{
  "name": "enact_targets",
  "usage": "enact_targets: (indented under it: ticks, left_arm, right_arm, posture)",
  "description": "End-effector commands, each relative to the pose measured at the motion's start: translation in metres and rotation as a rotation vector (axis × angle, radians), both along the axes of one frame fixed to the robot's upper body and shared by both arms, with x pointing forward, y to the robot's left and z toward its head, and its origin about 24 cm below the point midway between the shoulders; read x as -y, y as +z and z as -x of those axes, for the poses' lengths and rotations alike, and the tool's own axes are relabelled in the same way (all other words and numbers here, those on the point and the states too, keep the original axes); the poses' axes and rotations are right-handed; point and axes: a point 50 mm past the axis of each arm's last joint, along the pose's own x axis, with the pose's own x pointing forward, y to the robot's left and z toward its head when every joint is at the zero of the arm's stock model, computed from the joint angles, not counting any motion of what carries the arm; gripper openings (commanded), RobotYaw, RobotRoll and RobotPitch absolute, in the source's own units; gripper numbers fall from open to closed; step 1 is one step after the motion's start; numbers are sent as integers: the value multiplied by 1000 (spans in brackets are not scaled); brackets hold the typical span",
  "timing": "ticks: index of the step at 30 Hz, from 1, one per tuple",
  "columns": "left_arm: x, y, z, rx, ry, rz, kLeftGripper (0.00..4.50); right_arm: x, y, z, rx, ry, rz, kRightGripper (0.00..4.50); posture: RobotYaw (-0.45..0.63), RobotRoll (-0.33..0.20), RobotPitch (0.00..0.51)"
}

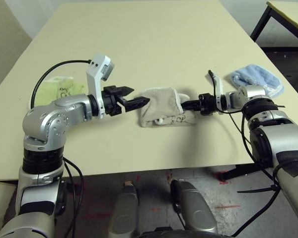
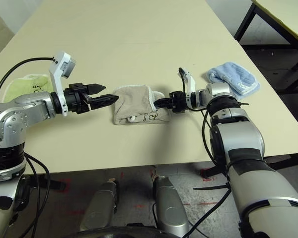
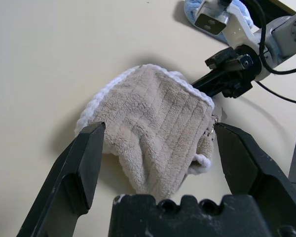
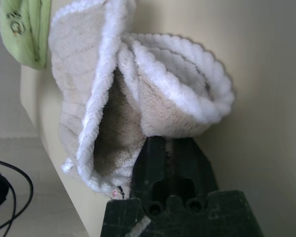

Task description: Fold the towel and set it aside.

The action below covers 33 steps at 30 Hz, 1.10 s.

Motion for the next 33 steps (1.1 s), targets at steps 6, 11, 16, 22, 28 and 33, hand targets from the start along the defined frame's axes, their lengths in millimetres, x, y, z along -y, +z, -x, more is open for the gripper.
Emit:
enact_targets:
  ticks: [6, 11, 16, 22, 28, 33]
  left_arm:
    - [4, 0, 1, 0, -10, 13, 4500]
    - [3, 3, -1, 17, -3, 23, 4500]
    - [4, 3, -3, 25, -5, 28, 4500]
    - [7, 4, -8, 30, -19, 36, 4500]
    - [10, 2, -9, 30, -41, 42, 4500]
    - [13, 2, -12, 30, -53, 46, 4500]
  right_arm:
    - [6, 2, 0, 20, -17, -49, 14]
    - [29, 28, -5, 92, -155, -313, 14]
    - [50, 50, -6, 141, -268, -480, 14]
    - [77, 69, -3, 225, -379, -605, 14]
    - [119, 87, 0, 372, -600, -670, 14]
    - [158, 85, 6, 442, -848, -582, 14]
  posture:
    - [172, 0, 126]
    - [172, 0, 126]
    - [157, 0, 114]
    - [123, 0, 107]
    - [123, 0, 107]
    - [60, 0, 107]
